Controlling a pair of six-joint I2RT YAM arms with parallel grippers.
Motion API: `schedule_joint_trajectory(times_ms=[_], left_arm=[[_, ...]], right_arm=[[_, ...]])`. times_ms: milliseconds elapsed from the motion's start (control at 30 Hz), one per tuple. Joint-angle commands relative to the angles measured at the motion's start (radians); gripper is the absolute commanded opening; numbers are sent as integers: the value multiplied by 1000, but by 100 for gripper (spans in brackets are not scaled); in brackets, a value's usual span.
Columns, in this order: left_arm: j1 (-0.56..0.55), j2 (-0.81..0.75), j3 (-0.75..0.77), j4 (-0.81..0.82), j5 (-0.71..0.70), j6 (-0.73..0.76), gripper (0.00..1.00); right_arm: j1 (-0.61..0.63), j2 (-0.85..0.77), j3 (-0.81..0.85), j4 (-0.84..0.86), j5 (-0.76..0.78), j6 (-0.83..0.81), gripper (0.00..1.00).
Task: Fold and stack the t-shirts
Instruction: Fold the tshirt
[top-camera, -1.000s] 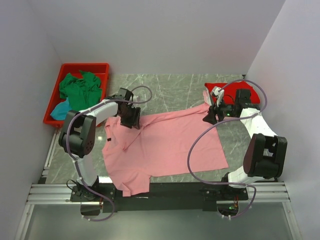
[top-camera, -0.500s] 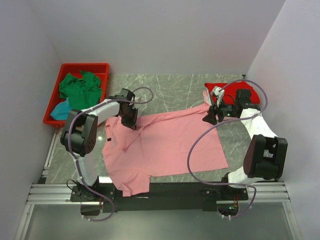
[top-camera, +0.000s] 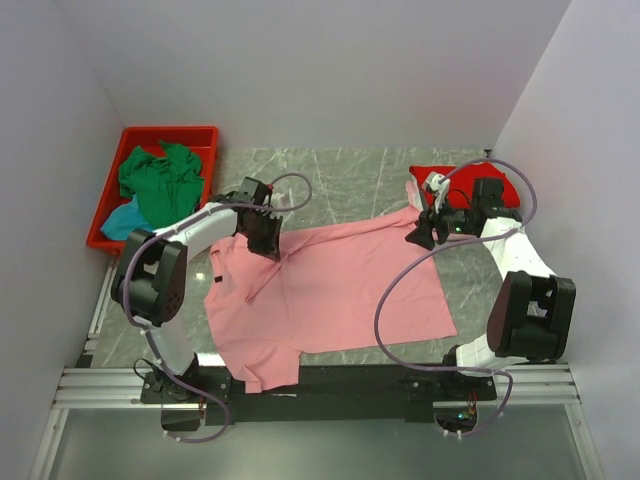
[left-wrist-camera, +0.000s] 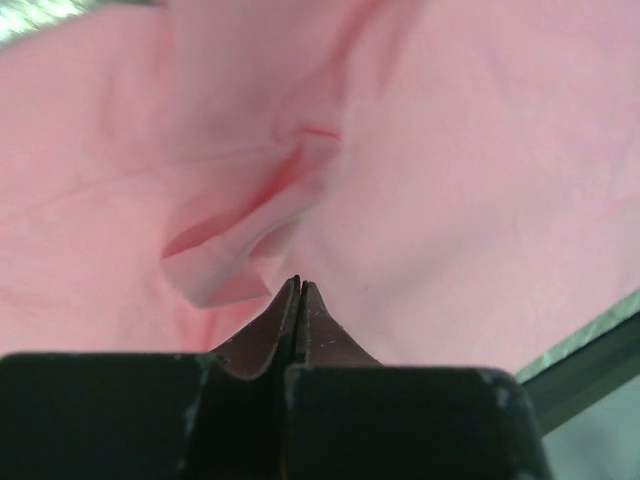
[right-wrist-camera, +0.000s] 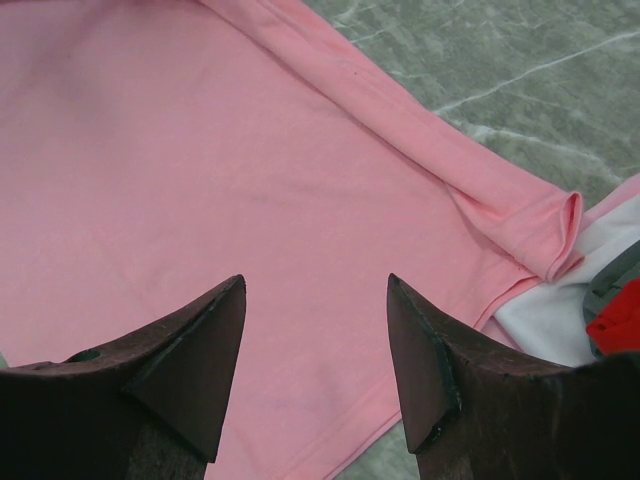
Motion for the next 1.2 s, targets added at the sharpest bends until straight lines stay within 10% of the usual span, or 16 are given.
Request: schedule_joint_trajectory(times_ms=[0, 633, 1033, 1167], left_arm=[[-23, -62, -35, 19, 59, -2, 1], [-203, -79, -124, 209, 101, -143, 3], [-280, -261, -110, 229, -230, -165, 59], [-232, -255, -130, 235, -296, -185, 64]], right_arm=[[-12, -55, -4, 2, -31, 3, 65], [-27, -51, -5, -1, -34, 2, 65], [-29, 30, 101, -53, 98, 11, 66], [-18, 92, 191, -78, 193, 75, 65]])
